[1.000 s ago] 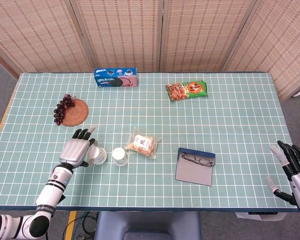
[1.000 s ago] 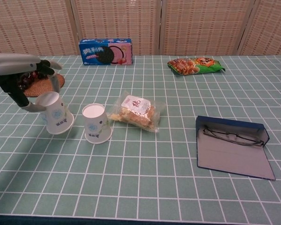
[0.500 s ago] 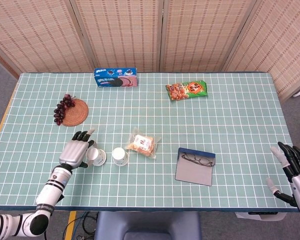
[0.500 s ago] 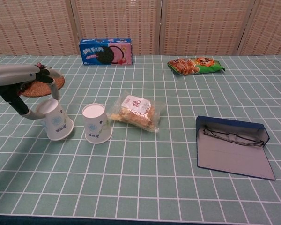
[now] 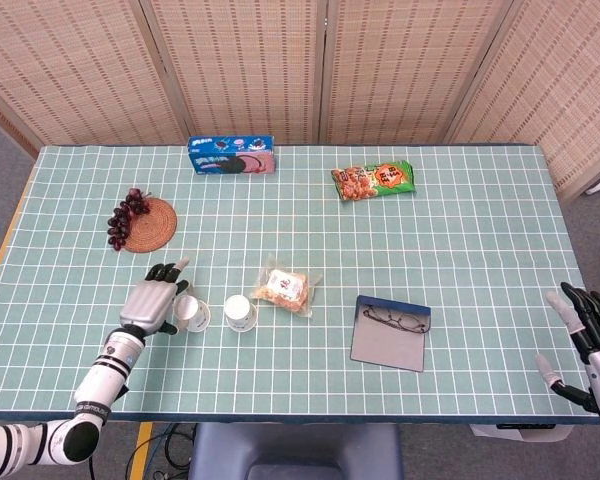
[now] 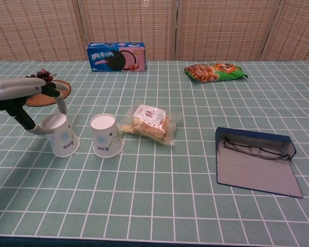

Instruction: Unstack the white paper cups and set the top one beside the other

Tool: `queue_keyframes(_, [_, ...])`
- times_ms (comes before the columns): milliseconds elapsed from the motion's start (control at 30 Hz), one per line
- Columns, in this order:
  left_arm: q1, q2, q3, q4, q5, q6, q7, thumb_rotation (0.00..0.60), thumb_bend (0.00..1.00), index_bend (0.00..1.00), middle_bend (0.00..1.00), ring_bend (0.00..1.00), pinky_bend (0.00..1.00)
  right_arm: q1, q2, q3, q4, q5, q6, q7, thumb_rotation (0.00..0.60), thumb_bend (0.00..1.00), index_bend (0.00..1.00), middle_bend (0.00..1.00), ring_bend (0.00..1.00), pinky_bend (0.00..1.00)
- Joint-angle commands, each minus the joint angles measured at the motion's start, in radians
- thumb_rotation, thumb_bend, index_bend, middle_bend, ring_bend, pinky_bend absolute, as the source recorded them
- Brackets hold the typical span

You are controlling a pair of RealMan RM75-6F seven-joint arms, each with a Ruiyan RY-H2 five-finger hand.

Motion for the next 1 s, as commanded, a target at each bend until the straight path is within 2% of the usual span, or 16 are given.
queue_keyframes(33, [0.003, -0.005, -0.001, 0.009, 0.005, -0.011, -0.010, 0.600, 0.29, 0.41, 0.00, 0.00, 0.00, 0.001, 0.002, 0.001, -0.002, 0.001, -0.001, 0.001, 0.600, 0.34, 0.05, 0.00, 0.00, 0.00])
queue_keyframes(167, [0.008, -0.004, -0.006, 0.009, 0.021, -0.017, -0.024, 0.600, 0.29, 0.36, 0.00, 0.00, 0.00, 0.001, 0.003, 0.001, -0.003, 0.003, -0.002, 0.003, 0.600, 0.34, 0.05, 0.00, 0.00, 0.00])
queue_keyframes(433, [0.015, 0.010, -0.019, -0.036, 0.047, 0.008, -0.019, 0.600, 0.30, 0.16, 0.00, 0.00, 0.00, 0.001, 0.005, 0.003, -0.003, 0.006, -0.002, 0.006, 0.600, 0.34, 0.05, 0.00, 0.00, 0.00])
queue_keyframes(700, [0.029, 0.072, -0.016, -0.213, 0.040, 0.141, 0.118, 0.600, 0.30, 0.14, 0.00, 0.00, 0.00, 0.001, 0.005, 0.004, -0.002, 0.002, 0.001, 0.005, 0.600, 0.34, 0.05, 0.00, 0.00, 0.00])
queue_keyframes(867, [0.102, 0.132, 0.037, -0.354, 0.144, 0.292, 0.180, 0.600, 0.29, 0.10, 0.00, 0.00, 0.00, 0.000, -0.002, -0.004, -0.002, -0.014, -0.002, -0.014, 0.600, 0.34, 0.05, 0.00, 0.00, 0.00])
queue_keyframes(1000, [0.220, 0.179, 0.128, -0.416, 0.331, 0.439, 0.171, 0.600, 0.29, 0.03, 0.00, 0.00, 0.00, 0.001, -0.010, -0.011, -0.005, -0.024, -0.013, -0.043, 0.600, 0.34, 0.05, 0.00, 0.00, 0.00])
